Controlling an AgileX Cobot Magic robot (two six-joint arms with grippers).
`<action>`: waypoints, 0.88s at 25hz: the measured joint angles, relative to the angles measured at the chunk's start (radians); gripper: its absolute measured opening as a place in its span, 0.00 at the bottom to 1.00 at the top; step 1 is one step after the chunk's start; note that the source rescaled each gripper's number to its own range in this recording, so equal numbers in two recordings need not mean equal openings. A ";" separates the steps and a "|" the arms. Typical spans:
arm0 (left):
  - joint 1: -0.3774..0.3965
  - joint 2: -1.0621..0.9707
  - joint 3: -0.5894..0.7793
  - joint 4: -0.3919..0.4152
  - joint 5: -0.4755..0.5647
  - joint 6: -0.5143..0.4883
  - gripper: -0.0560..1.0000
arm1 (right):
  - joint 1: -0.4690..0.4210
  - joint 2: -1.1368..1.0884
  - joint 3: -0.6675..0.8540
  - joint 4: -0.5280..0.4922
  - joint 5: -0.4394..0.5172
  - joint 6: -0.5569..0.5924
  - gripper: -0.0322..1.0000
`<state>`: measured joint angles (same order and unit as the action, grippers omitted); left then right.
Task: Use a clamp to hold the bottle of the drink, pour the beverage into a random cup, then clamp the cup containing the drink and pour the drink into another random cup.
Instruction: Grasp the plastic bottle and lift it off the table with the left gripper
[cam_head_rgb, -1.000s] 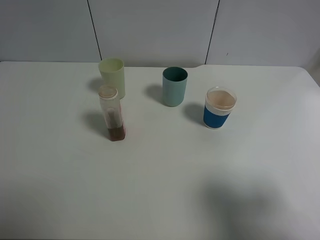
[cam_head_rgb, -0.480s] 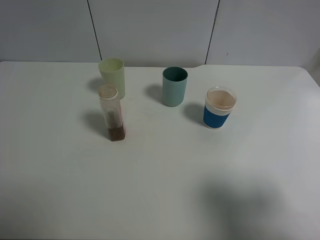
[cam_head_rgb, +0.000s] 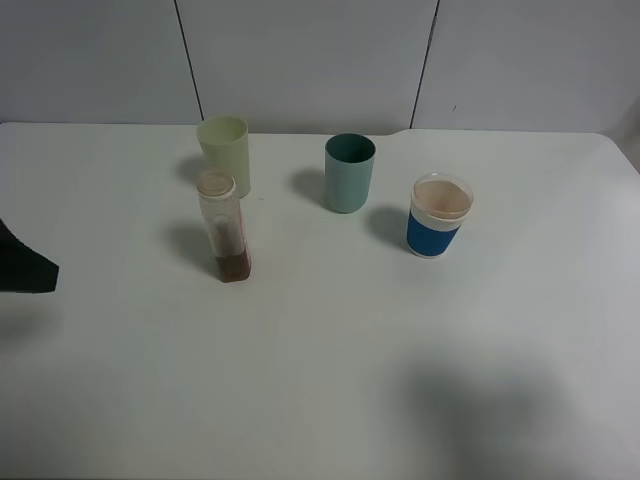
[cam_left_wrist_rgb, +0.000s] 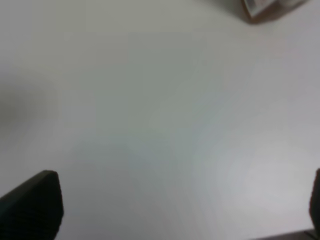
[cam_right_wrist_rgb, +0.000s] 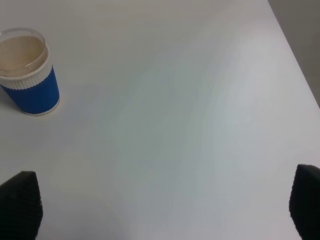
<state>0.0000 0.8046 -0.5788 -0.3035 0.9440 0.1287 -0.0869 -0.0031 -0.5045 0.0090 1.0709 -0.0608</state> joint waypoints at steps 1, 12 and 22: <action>0.000 0.027 0.000 -0.019 -0.001 0.001 1.00 | 0.000 0.000 0.000 0.000 0.000 0.000 1.00; -0.095 0.234 0.000 -0.135 -0.166 -0.005 1.00 | 0.000 0.000 0.000 0.000 0.000 0.000 1.00; -0.387 0.408 0.097 -0.283 -0.522 -0.005 1.00 | 0.000 0.000 0.000 0.000 0.000 0.000 1.00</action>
<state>-0.3869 1.2128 -0.4813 -0.5867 0.4219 0.1239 -0.0869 -0.0031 -0.5045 0.0090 1.0709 -0.0608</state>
